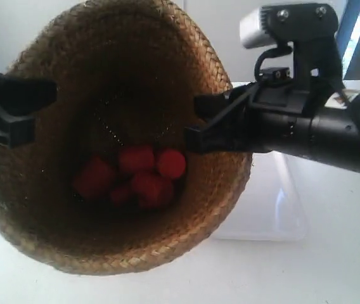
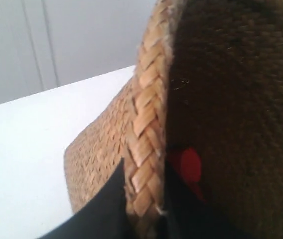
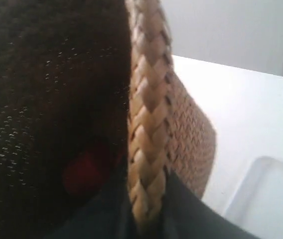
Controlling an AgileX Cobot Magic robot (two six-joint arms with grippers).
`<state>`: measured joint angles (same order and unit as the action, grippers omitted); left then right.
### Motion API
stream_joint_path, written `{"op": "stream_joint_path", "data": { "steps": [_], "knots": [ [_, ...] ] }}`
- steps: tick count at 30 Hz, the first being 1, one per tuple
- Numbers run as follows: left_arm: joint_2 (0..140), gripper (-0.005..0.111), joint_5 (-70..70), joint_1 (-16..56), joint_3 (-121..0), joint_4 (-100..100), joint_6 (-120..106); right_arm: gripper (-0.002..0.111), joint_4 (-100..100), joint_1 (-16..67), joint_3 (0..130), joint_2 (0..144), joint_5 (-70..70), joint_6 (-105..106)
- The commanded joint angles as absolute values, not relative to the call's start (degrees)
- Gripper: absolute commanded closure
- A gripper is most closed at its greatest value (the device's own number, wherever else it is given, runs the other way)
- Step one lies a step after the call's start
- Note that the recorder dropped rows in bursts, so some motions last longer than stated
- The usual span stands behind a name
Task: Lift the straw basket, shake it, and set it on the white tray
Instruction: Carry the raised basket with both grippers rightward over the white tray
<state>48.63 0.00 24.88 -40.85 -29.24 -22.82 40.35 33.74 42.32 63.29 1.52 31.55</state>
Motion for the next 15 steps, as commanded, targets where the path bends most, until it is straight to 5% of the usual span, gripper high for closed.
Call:
{"op": "stream_joint_path", "data": {
  "steps": [1, 5, 11, 15],
  "knots": [
    [40.7, 0.107, -2.21, 26.66, -44.86, -27.08, -24.46, 0.108, 38.97, 37.99, 45.45, 53.93, 1.96, 32.65],
    [47.83, 0.107, -7.58, 26.32, -39.17, -28.44, -23.94, 0.108, 38.97, 36.94, 41.03, 60.6, -7.53, 33.36],
    [43.78, 0.107, 1.54, 29.26, -44.72, -29.01, -20.76, 0.108, 39.39, 36.62, 46.92, 57.63, 7.18, 29.55],
    [44.67, 0.107, -5.92, 28.5, -40.52, -28.61, -22.63, 0.108, 38.61, 37.75, 43.07, 57.74, -3.61, 30.43]
  ]
}}
